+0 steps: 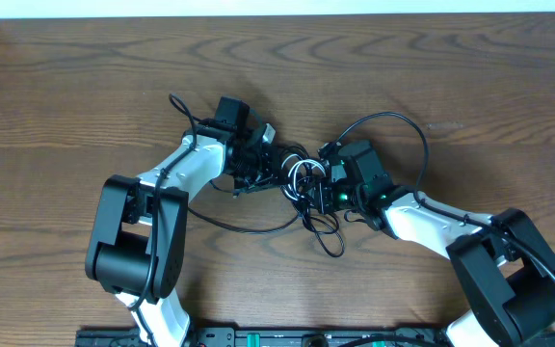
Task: Untangle cables
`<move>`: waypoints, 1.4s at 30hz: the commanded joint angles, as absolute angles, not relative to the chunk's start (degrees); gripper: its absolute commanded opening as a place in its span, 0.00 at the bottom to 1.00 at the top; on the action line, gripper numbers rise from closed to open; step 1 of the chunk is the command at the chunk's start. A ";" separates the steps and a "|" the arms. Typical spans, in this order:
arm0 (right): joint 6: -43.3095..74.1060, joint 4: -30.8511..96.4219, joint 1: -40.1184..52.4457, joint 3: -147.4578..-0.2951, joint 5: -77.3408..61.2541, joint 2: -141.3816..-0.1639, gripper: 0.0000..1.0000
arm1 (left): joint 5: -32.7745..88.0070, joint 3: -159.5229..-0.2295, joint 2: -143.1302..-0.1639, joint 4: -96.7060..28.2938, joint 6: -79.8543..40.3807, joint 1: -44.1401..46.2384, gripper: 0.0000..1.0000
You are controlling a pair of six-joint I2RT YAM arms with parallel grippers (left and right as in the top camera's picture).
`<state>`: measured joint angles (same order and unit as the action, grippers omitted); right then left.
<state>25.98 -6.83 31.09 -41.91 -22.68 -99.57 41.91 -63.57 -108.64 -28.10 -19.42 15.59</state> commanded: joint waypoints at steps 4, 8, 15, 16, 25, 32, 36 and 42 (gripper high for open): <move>25.74 -6.92 31.51 -41.39 -21.76 -102.04 0.15 | 43.00 -63.99 -107.44 -28.25 -18.41 15.73 0.07; 26.37 -7.84 31.51 -41.39 -22.50 -102.06 0.07 | 42.85 -63.99 -107.44 -28.25 -18.41 15.73 0.07; 26.33 -14.48 30.94 -41.43 -27.18 -101.86 0.01 | 42.83 -63.99 -107.42 -28.27 -18.41 15.73 0.08; 26.35 -14.96 30.52 -41.52 -27.81 -101.73 0.01 | 42.83 -63.99 -107.44 -28.27 -18.41 15.73 0.08; 29.39 -13.74 20.84 -42.44 -31.86 -91.35 0.01 | 37.87 -63.99 -107.42 -31.40 -16.99 15.73 0.07; 29.91 -10.28 16.34 -42.44 -24.95 -81.84 0.01 | 33.32 -63.99 -107.42 -35.14 -14.52 15.73 0.07; 26.30 -1.91 15.22 -42.44 -25.61 -79.13 0.12 | 33.39 -63.99 -107.42 -34.89 -14.37 15.73 0.07; 22.00 7.57 20.73 -42.33 -30.48 -82.67 0.28 | 34.04 -63.99 -107.42 -33.39 -14.44 15.73 0.08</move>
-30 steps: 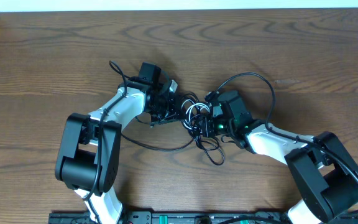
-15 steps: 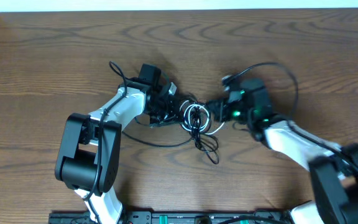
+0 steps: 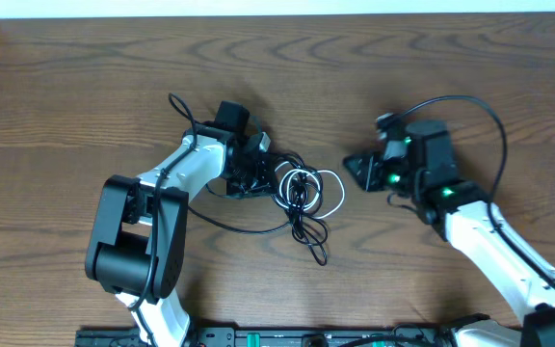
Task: Untangle cables
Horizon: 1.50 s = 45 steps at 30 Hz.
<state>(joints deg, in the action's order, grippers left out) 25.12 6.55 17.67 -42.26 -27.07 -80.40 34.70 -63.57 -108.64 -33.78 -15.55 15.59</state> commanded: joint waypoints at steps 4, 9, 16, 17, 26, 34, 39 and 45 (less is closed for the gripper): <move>22.00 7.03 24.56 -42.33 -31.92 -87.02 0.38 | 34.04 -63.99 -107.42 -33.39 -14.41 15.73 0.07; 22.20 4.49 26.94 -42.33 -31.90 -92.29 0.36 | 34.02 -63.99 -107.42 -33.39 -14.44 15.73 0.08; 22.72 -0.47 28.34 -42.33 -32.14 -96.79 0.35 | 34.02 -63.99 -107.42 -33.39 -14.44 15.73 0.07; 22.72 -0.78 28.51 -42.33 -32.12 -96.97 0.35 | 34.02 -63.99 -107.42 -33.39 -14.44 15.73 0.08; 23.18 -2.85 30.06 -42.33 -29.82 -97.54 0.33 | 34.04 -63.99 -107.42 -33.41 -14.44 15.73 0.07; 24.43 -5.21 31.73 -42.33 -27.75 -100.53 0.24 | 34.04 -63.99 -107.42 -33.41 -14.44 15.73 0.07; 26.48 -10.79 30.96 -42.35 -29.04 -100.38 0.01 | 34.02 -63.99 -107.42 -33.82 -14.41 15.73 0.07; 28.25 -11.70 25.96 -42.63 -29.30 -95.00 0.01 | 33.95 -63.99 -107.42 -34.48 -14.37 15.73 0.07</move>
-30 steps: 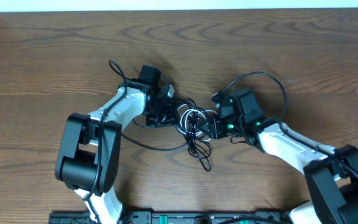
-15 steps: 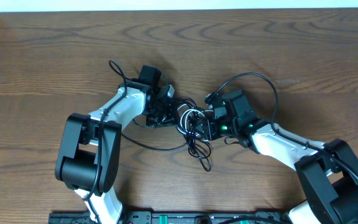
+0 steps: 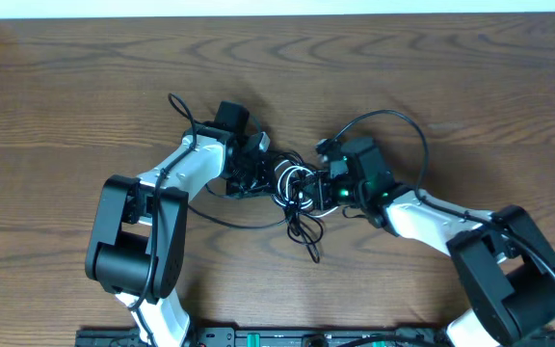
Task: Untangle cables
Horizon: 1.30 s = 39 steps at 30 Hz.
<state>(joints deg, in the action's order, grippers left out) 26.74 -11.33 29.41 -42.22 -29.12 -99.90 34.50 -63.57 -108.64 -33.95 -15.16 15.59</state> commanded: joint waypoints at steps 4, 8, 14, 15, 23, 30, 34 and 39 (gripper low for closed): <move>28.29 -10.41 19.99 -42.65 -28.82 -88.71 0.01 | 33.52 -63.99 -107.42 -34.44 -14.37 15.73 0.07; 28.27 -7.94 14.63 -42.65 -27.03 -83.20 0.01 | 33.36 -63.99 -107.42 -34.46 -14.37 15.73 0.07; 26.61 -0.51 11.46 -42.65 -18.31 -79.83 0.01 | 33.36 -63.99 -107.42 -34.46 -14.37 15.73 0.07; 26.50 0.95 11.70 -42.63 -18.35 -79.92 0.03 | 33.36 -63.99 -107.42 -34.46 -14.37 15.73 0.07; 22.57 7.97 16.91 -42.30 -31.29 -81.45 0.47 | 33.36 -63.99 -107.42 -34.39 -14.37 15.73 0.08; 22.65 8.19 22.92 -42.30 -31.64 -88.18 0.47 | 33.39 -63.99 -107.42 -34.44 -14.39 15.73 0.07; 22.70 5.23 24.71 -42.30 -31.66 -92.71 0.44 | 33.39 -63.99 -107.42 -34.41 -14.39 15.73 0.08; 23.79 -0.32 25.71 -42.30 -31.05 -97.95 0.42 | 33.39 -63.99 -107.42 -34.41 -14.39 15.73 0.07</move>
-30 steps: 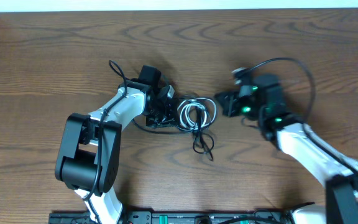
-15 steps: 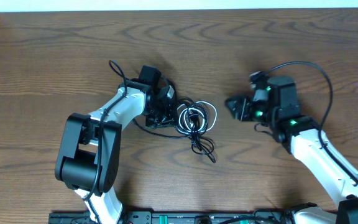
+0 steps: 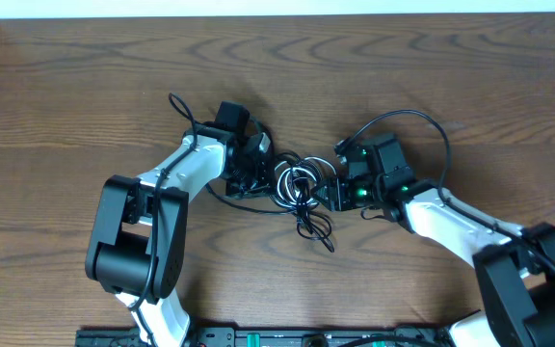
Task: Untangle cables
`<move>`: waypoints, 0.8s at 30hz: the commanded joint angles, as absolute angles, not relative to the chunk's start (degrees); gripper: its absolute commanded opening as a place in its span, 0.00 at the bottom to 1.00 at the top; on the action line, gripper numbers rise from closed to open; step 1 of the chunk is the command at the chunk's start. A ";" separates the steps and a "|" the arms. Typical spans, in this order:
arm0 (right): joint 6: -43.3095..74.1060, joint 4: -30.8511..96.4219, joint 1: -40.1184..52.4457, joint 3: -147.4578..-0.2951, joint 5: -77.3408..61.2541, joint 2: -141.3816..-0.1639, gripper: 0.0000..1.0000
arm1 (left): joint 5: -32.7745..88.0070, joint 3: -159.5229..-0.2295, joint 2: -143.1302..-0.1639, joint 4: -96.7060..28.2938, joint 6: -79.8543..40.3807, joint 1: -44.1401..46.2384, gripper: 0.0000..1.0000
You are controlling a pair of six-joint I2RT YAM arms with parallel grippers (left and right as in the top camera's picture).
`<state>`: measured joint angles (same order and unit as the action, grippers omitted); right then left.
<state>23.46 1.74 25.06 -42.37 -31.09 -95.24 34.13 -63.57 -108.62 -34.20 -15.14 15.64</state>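
Note:
A tangle of black and white cables (image 3: 300, 183) lies at the middle of the table between my two grippers. My left gripper (image 3: 264, 172) sits at the tangle's left edge and looks shut on the cables there. My right gripper (image 3: 332, 189) is at the tangle's right edge, its fingers closed on a white loop. A black tail (image 3: 316, 231) of the tangle trails toward the front. Only the overhead view shows this, and the fingertips are partly hidden by the wrists.
The arms' own black leads arc over the wood: one above the right wrist (image 3: 422, 120), one behind the left wrist (image 3: 176, 104). The table's far edge (image 3: 277, 13) meets a white wall. The arm bases stand at the near edge.
My right gripper has moved a little to the right, and the white loops now stretch out wider toward it. The black tail has shifted slightly right. The left gripper has stayed put.
Both grippers were at the tangle. Then the right one stood well off to the right with nothing in it, a white loop lying open beside the tangle. Then it was back at the tangle's right edge, and now it is slightly further right with the loops spread.

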 commanded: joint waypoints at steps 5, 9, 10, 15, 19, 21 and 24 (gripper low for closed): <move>25.34 -5.76 25.87 -42.30 -31.05 -101.41 0.15 | 33.39 -63.99 -107.42 -34.41 -14.39 15.73 0.07; 27.00 -10.11 24.71 -42.39 -31.70 -99.33 0.01 | 33.39 -63.99 -107.42 -34.46 -14.39 15.73 0.08; 27.18 -10.11 23.27 -42.44 -31.40 -97.21 0.01 | 33.39 -63.99 -107.42 -34.46 -14.39 15.73 0.07; 27.16 -9.41 17.02 -42.44 -30.33 -90.70 0.04 | 33.39 -63.99 -107.42 -34.46 -14.39 15.73 0.07; 27.16 -9.19 13.93 -42.44 -30.37 -88.90 0.04 | 33.39 -63.99 -107.42 -34.46 -14.39 15.73 0.08; 27.11 -8.71 13.13 -42.44 -30.11 -88.92 0.04 | 33.39 -63.99 -107.42 -34.46 -14.39 15.73 0.07; 27.18 -6.31 12.56 -42.44 -27.20 -88.92 0.01 | 33.39 -63.99 -107.42 -34.46 -14.39 15.73 0.07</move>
